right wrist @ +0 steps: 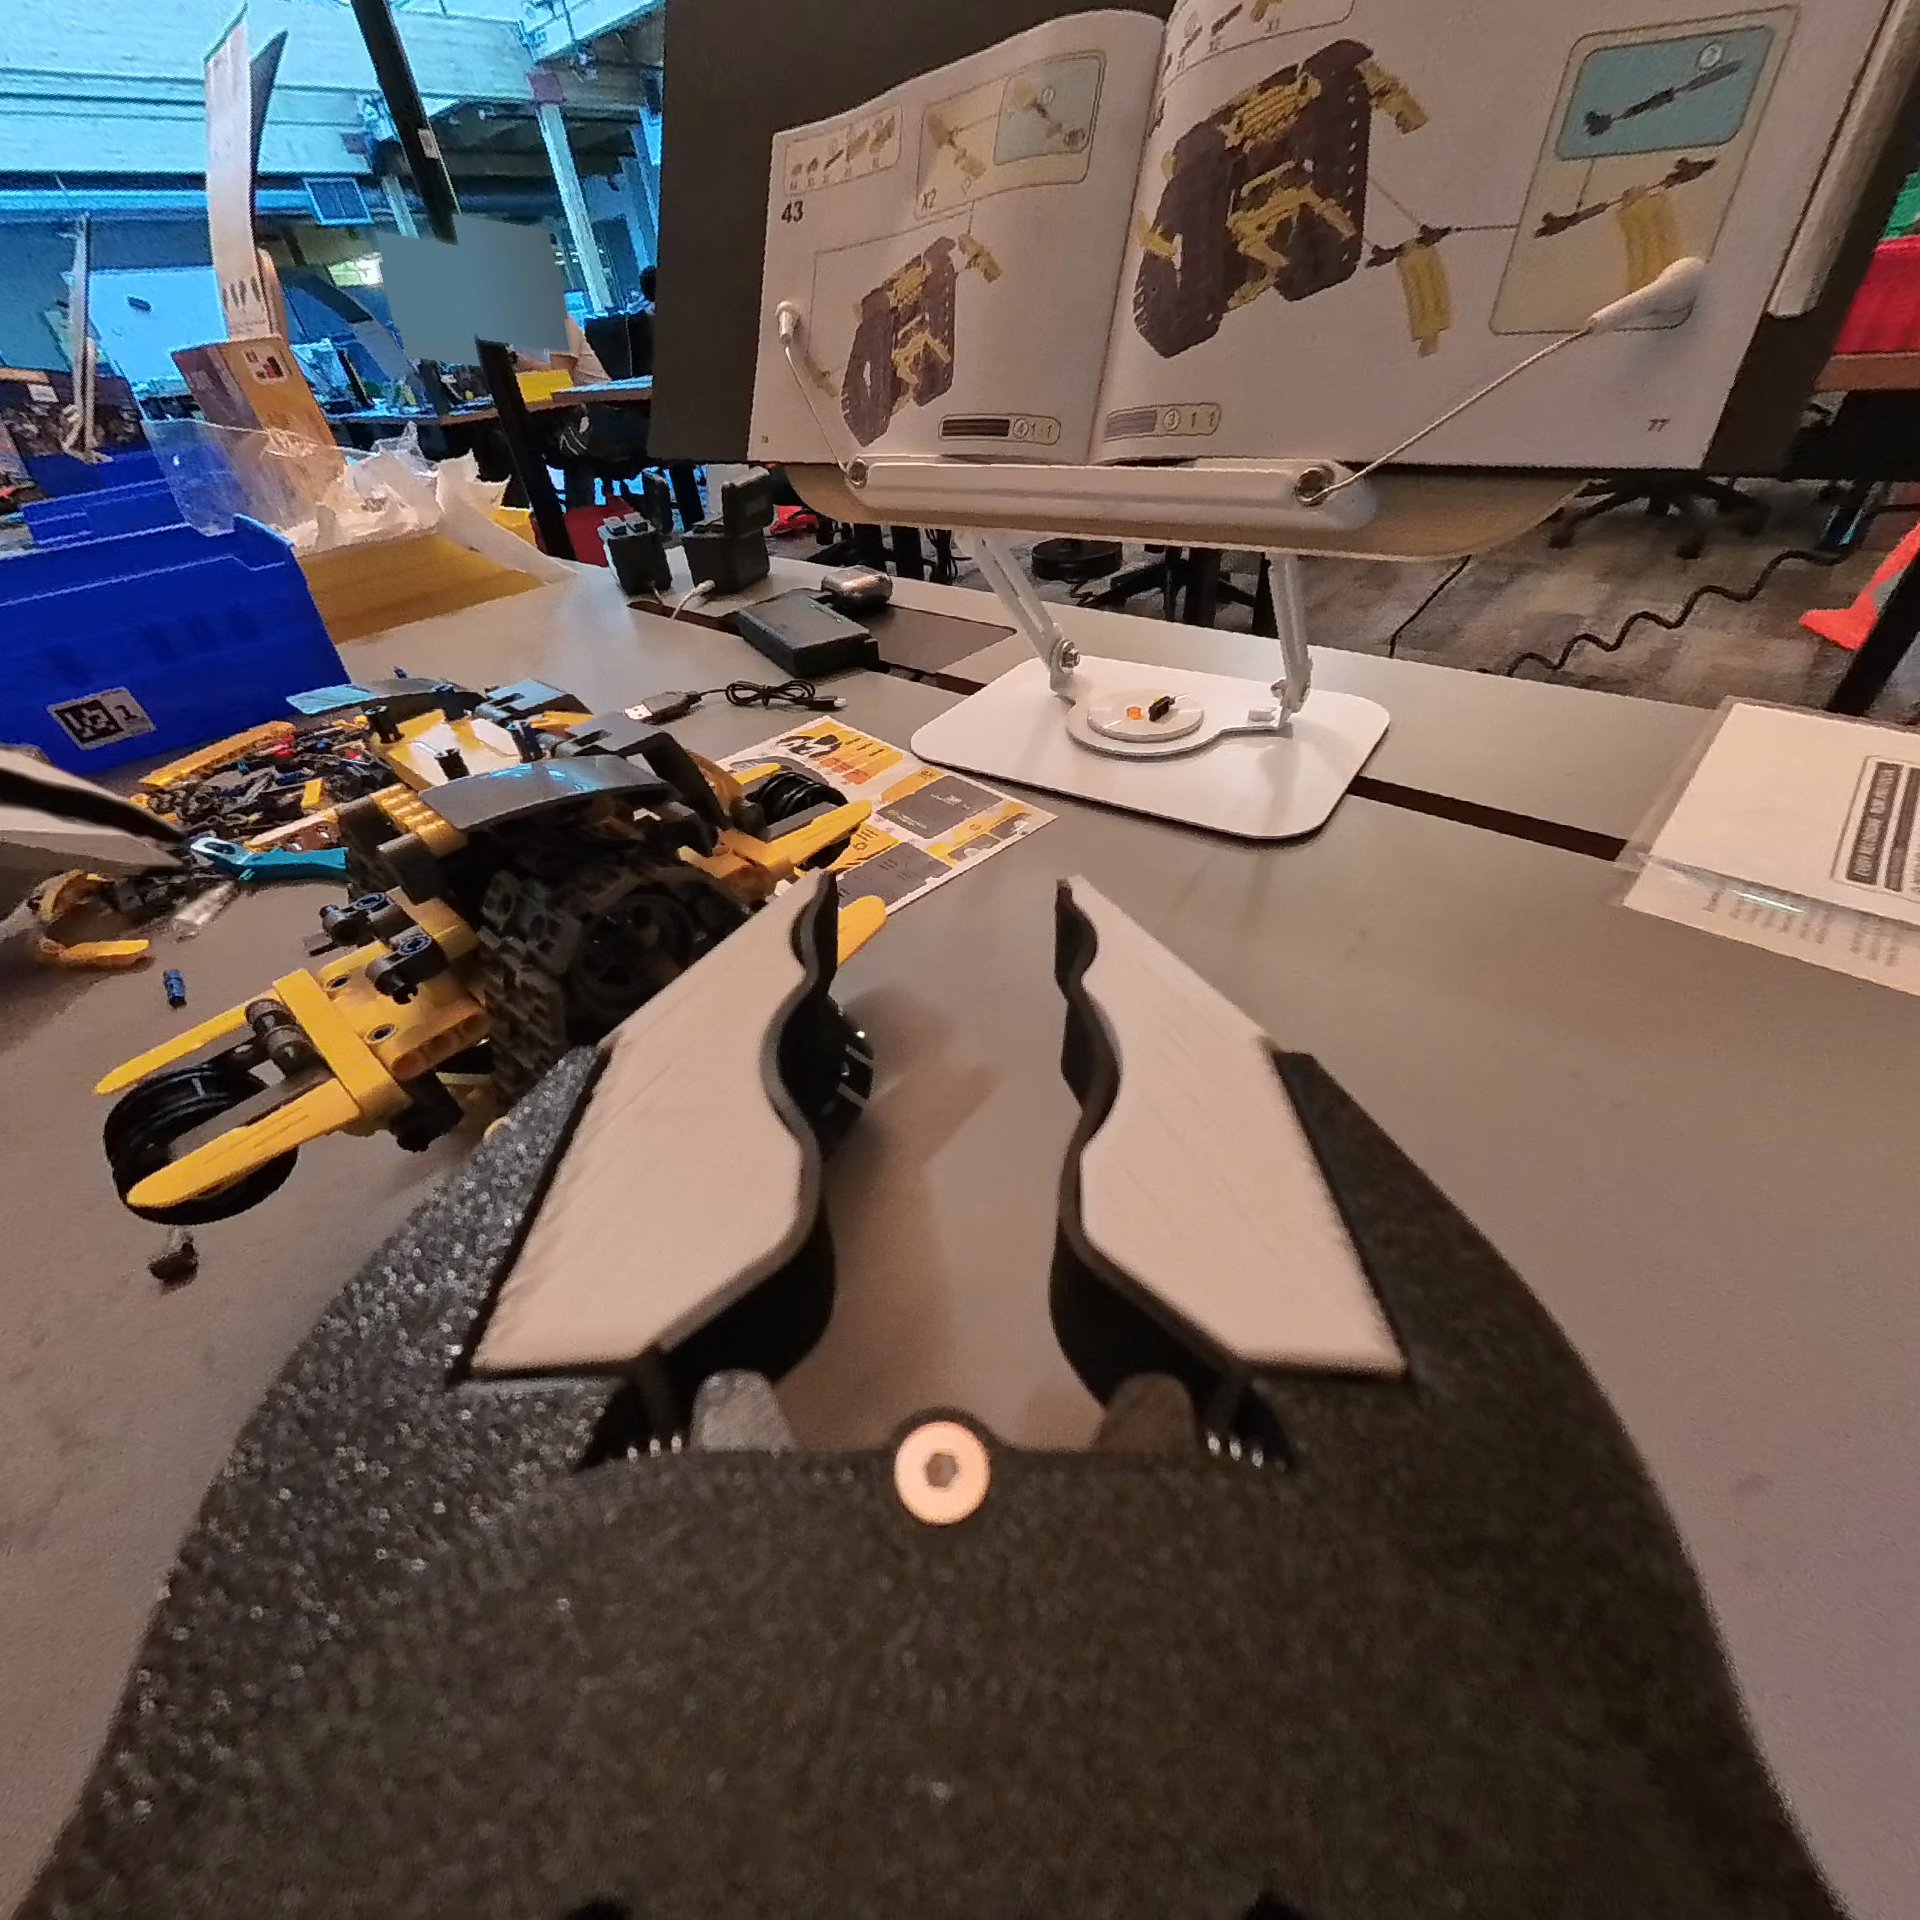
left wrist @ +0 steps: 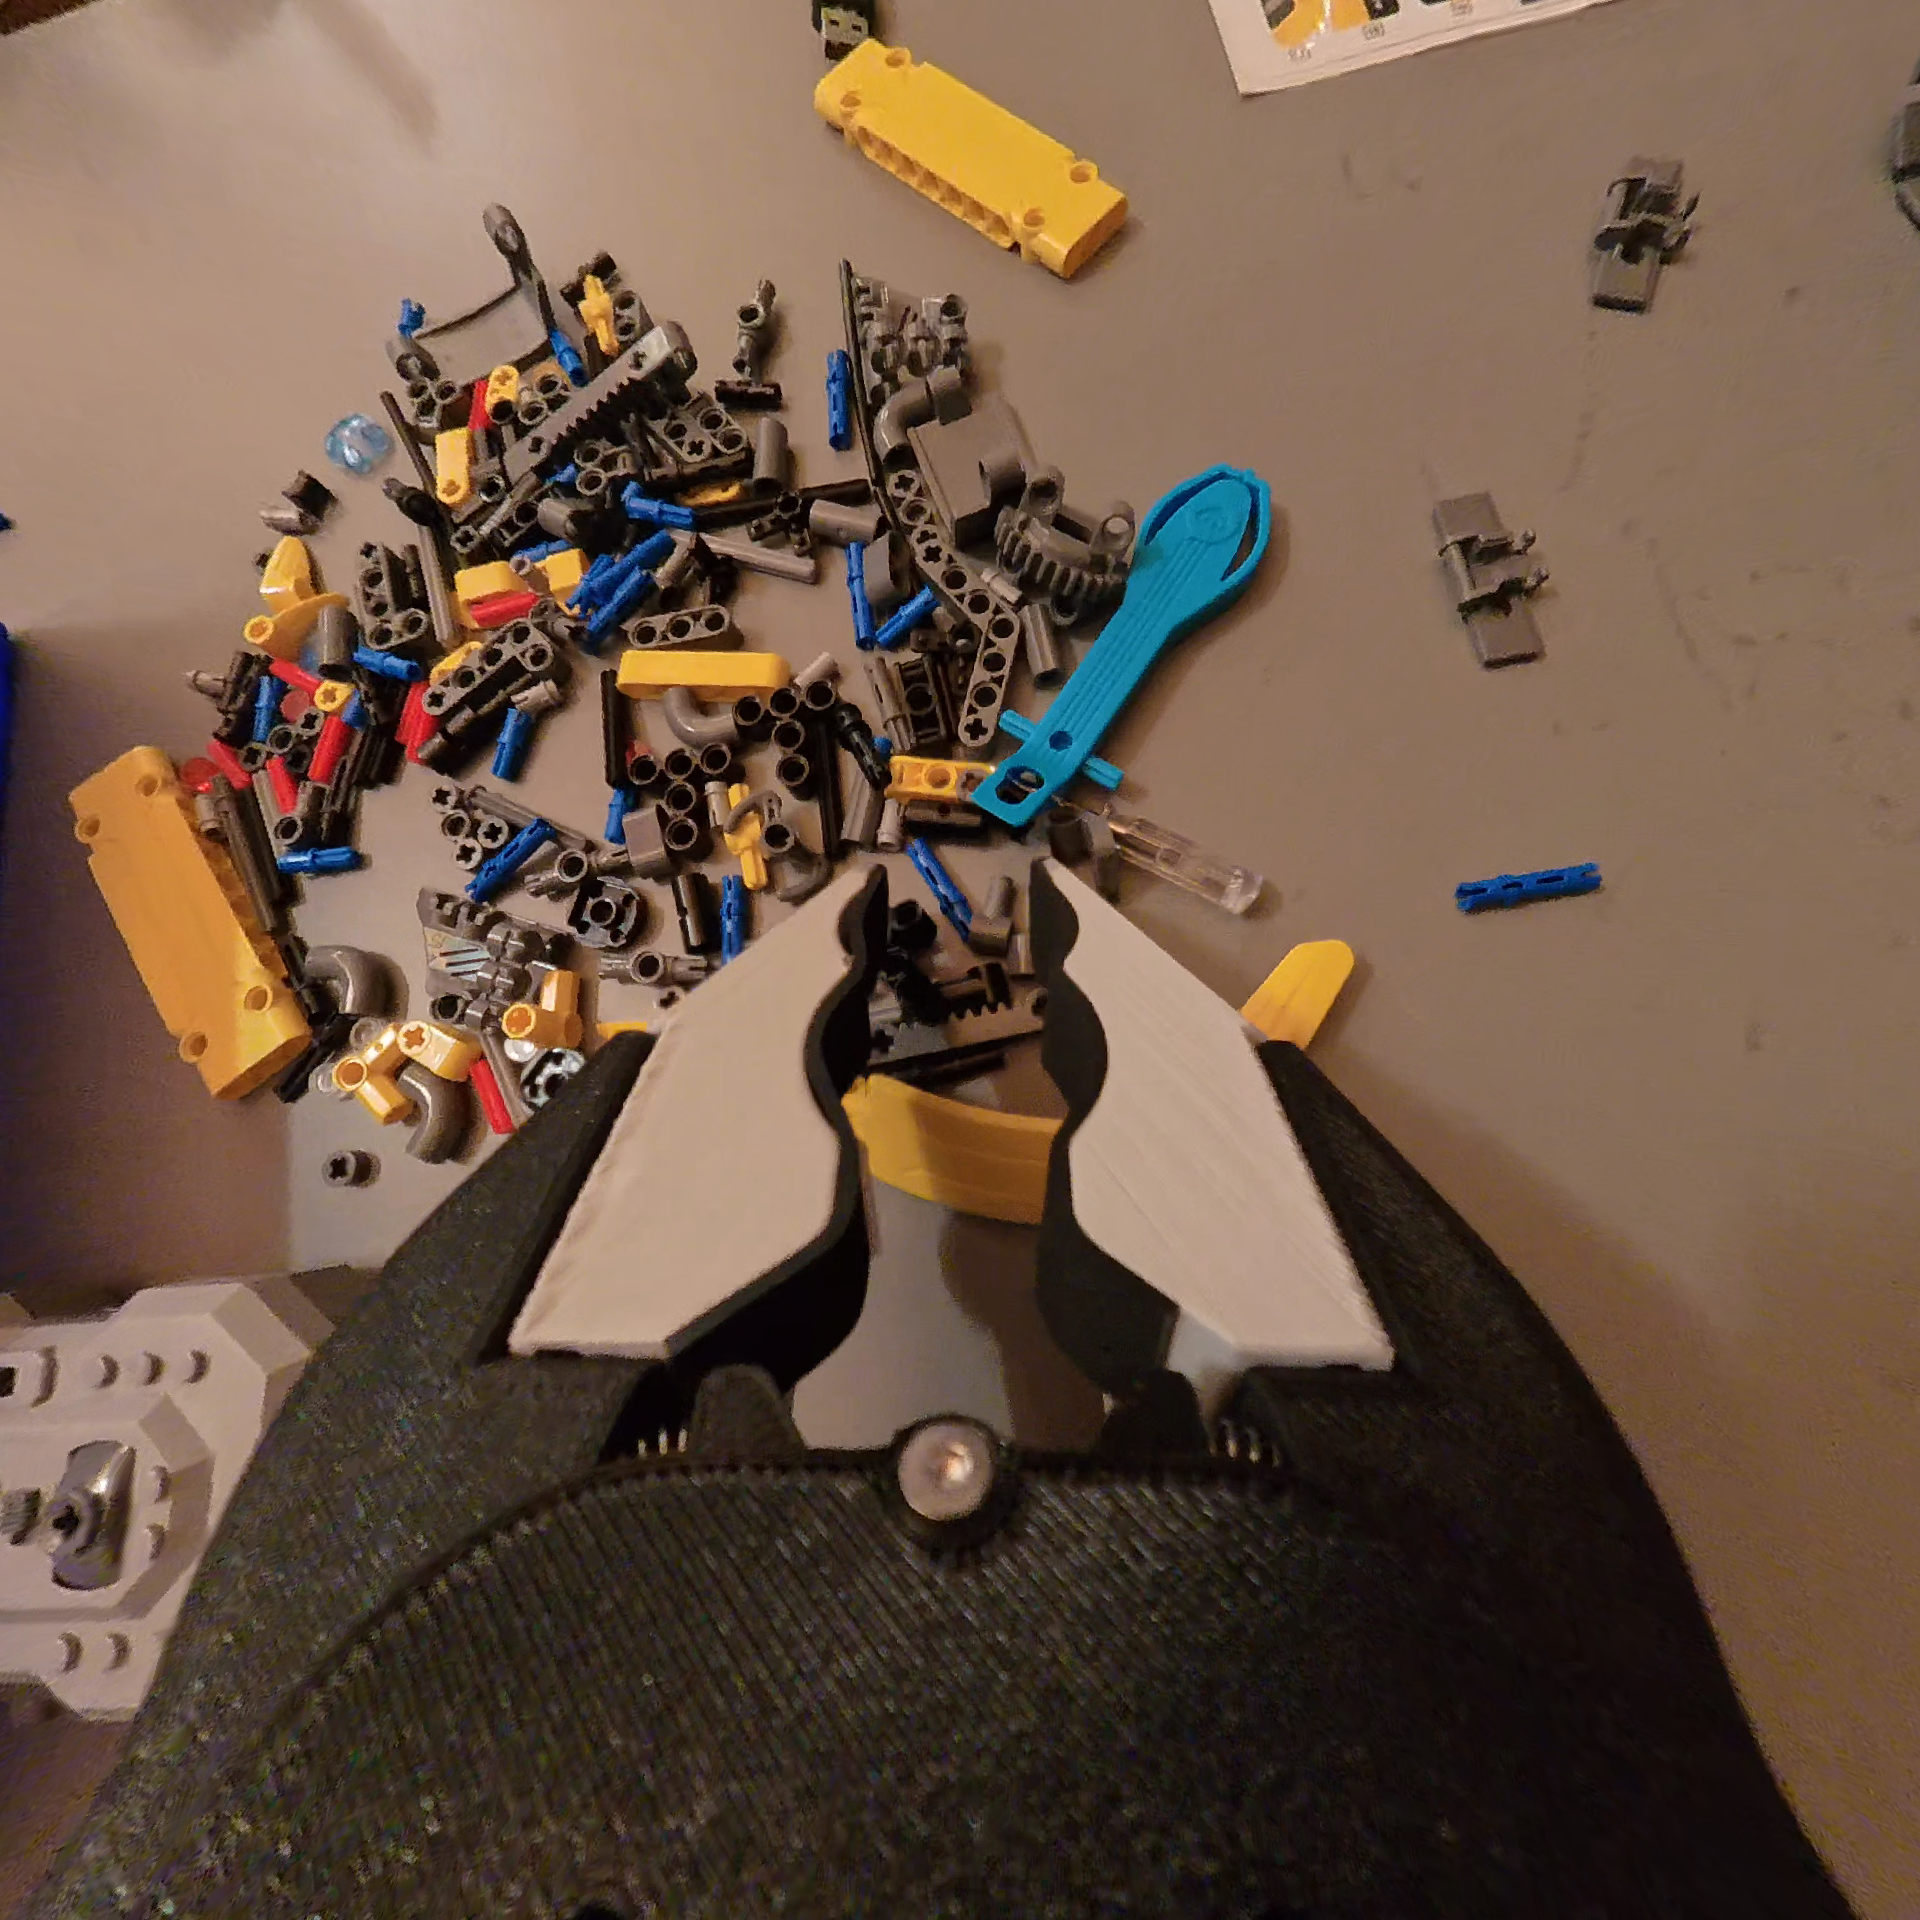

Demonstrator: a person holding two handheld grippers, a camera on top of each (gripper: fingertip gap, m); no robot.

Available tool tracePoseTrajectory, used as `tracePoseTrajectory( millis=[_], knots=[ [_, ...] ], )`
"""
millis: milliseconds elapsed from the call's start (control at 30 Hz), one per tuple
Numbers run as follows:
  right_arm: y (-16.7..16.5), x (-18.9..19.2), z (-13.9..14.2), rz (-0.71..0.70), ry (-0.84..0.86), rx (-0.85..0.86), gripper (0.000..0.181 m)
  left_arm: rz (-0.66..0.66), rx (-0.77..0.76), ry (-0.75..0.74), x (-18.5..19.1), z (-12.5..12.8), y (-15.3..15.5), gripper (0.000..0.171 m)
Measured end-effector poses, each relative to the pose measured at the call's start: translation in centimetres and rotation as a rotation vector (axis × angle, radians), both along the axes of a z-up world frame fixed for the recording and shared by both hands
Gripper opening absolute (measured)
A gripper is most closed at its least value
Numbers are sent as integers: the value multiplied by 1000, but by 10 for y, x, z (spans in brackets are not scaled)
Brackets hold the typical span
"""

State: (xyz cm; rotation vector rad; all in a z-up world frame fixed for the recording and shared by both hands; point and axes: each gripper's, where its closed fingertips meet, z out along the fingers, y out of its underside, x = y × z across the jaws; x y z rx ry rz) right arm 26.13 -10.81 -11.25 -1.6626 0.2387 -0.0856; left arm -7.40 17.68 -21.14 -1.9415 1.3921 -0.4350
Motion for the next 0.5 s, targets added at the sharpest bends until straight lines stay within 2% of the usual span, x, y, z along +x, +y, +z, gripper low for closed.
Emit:
tracePoseTrajectory(
  millis=[167,500],
  knots=[
    [1,-1,-2,5,-9,-12,41,63,-21,-47,-13,10,12,22],
    [4,-4,-7,19,-9,-33,41,-17,-103,9,-5,-4,-2,10]
  ],
)
